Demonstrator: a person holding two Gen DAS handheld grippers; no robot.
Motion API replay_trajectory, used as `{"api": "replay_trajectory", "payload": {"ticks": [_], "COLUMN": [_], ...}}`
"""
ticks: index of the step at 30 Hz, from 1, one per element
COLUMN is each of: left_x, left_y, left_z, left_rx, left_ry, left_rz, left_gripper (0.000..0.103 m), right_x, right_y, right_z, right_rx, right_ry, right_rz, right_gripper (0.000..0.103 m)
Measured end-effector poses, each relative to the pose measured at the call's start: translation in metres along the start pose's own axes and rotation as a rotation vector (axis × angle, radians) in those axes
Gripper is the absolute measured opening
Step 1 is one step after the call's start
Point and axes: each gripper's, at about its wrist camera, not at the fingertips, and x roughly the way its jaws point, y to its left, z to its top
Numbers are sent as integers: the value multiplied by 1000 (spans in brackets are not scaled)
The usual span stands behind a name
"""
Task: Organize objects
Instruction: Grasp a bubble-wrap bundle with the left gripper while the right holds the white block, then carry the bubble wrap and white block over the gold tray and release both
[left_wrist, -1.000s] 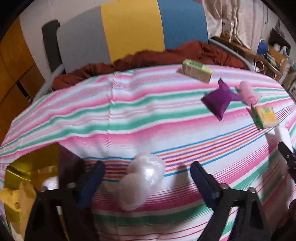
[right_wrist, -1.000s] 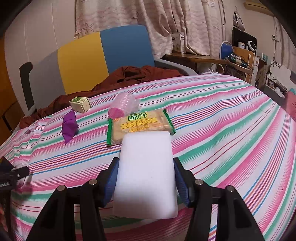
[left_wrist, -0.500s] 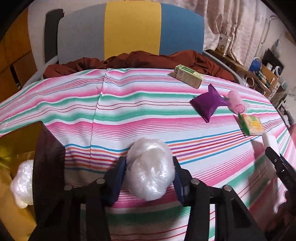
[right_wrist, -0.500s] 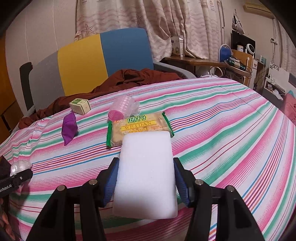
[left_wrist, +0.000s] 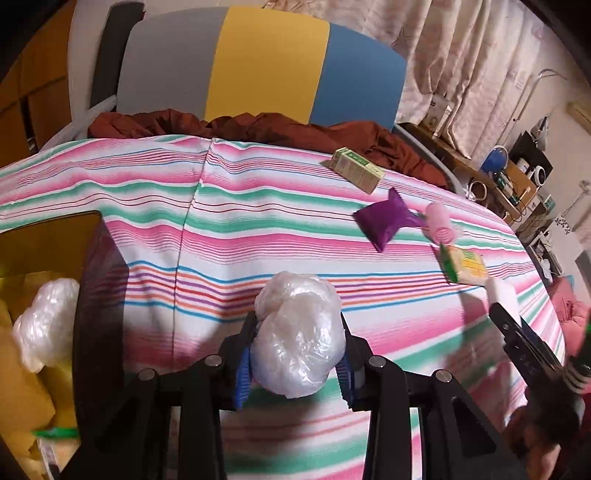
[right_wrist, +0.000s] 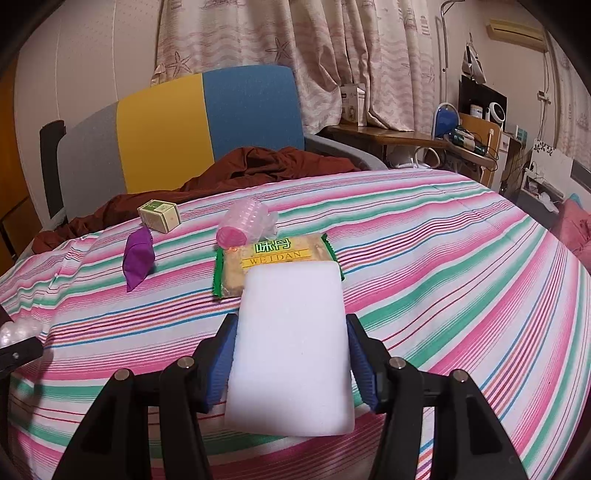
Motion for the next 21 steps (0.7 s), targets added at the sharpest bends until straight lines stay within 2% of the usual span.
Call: {"api": "replay_trajectory", "payload": {"ticks": [11,15,21], "left_x": [-63,-93,-129], "left_y": [7,18,54], "left_z": [-15,-20,-23], "left_rx": [-57,-71,-107], "left_ry": [-104,-164,-232], "left_rz": [-139,-142,-89], "left_gripper": [38,38,38], "right_x": [-10,-15,-16], "right_y": [5,8,9], "right_z": [-1,-1,0], "right_rx": [-26,-39,-49], "right_ry": [-56,-80,-86], "right_rz": [-20,-28,-32], "right_gripper": [57,57,57]}}
